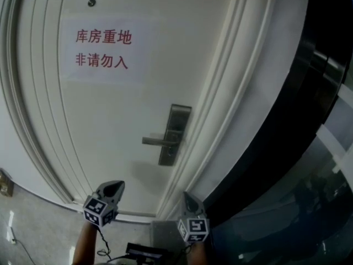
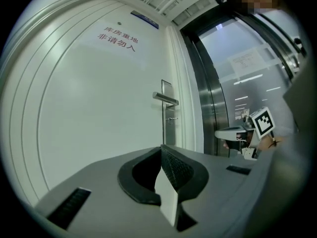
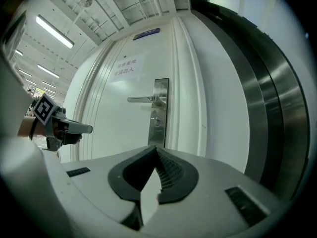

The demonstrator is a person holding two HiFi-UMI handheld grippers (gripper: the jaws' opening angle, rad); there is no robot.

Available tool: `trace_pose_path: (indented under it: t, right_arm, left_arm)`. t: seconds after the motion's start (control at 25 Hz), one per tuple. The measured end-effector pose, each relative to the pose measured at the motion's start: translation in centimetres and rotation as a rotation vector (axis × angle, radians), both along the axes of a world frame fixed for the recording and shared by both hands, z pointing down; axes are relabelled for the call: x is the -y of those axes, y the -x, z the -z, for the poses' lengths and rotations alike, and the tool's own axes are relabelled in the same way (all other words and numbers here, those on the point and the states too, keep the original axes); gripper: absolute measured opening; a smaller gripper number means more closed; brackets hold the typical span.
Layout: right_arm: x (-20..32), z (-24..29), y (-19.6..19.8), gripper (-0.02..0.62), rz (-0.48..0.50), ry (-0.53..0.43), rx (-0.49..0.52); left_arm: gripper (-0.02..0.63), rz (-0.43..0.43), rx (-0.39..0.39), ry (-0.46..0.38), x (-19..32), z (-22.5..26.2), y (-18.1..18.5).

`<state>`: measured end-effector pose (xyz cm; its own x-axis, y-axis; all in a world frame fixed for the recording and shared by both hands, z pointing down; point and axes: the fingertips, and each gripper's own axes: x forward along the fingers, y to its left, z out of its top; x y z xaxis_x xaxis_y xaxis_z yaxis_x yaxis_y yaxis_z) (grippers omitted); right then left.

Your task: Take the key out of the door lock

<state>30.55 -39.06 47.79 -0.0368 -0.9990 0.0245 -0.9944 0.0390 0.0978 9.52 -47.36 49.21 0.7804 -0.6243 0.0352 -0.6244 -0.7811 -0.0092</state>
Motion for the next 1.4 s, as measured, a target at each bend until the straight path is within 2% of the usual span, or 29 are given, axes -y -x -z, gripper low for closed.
trace_pose_path:
  t: [0.36, 0.56, 0.84, 1.28, 1.4]
  right_arm:
    - [4.1, 1.7, -0.3, 0.006, 0.013, -0.005, -0.044]
    - [6.1, 2.4, 0.3, 0.006, 0.029, 0.004, -0.126]
    - [8.4, 2.7, 1.4, 0.008, 0.001, -0.004, -0.402]
    - [10.3, 5.5, 2.8, 0.015, -0.104, -0.105, -0.836]
    - [10.7, 5.9, 3.1, 0.026, -0.122, -0.128, -0.922]
  left_arm:
    - [0.009, 0.034, -0.014, 0.001, 3.3, 0.9, 1.1]
    - [0.008, 0.056, -0.020, 0.000, 4.6, 0.9, 2.0]
    - [0.008, 0.079, -0.026, 0.009, 5.6, 0.4, 3.0]
    - [0.009, 0.109, -0.032, 0.020, 6.6, -0.1, 4.9]
    - [0.009, 0.113, -0.033, 0.020, 6.9, -0.1, 5.3]
